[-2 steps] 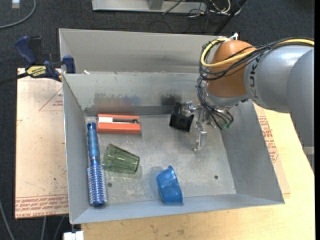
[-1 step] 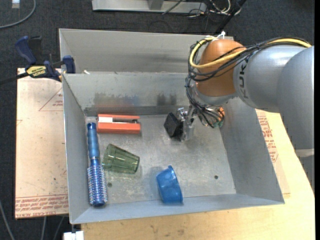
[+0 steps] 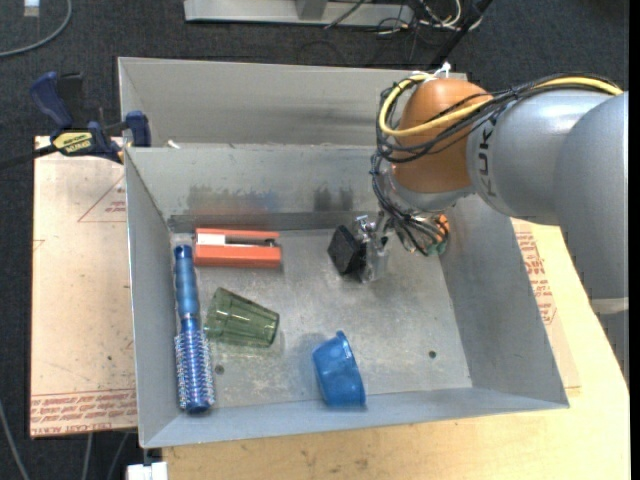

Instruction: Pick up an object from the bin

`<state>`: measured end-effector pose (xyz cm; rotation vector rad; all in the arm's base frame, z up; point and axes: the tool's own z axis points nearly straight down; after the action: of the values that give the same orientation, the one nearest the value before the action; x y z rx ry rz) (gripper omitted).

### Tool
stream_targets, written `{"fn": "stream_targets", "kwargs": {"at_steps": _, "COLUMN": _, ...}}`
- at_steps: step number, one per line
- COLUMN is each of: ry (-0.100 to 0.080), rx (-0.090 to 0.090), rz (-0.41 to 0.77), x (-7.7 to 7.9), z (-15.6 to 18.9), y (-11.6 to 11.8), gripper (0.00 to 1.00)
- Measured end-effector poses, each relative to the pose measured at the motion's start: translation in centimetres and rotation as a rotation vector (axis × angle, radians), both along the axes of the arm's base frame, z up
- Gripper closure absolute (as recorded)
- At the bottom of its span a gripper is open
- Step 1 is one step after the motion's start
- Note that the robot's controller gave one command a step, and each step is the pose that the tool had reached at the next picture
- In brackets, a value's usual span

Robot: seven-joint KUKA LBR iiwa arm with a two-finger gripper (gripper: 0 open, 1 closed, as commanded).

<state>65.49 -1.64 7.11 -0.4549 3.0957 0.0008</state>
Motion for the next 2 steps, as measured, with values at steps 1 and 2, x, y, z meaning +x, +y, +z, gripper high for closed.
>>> {"fn": "stream_targets", "kwargs": {"at_steps": 1, "ry": 0.005, "rx": 0.000, "rz": 0.000, "x": -0.2, "z": 0.3, "y": 0.0, "gripper": 1.00}}
{"fn": "stream_targets", "kwargs": {"at_steps": 2, "ry": 0.013, "rx": 0.000, "rz": 0.001, "x": -0.4, "z": 2.3, "y": 0.0, "gripper": 1.00}}
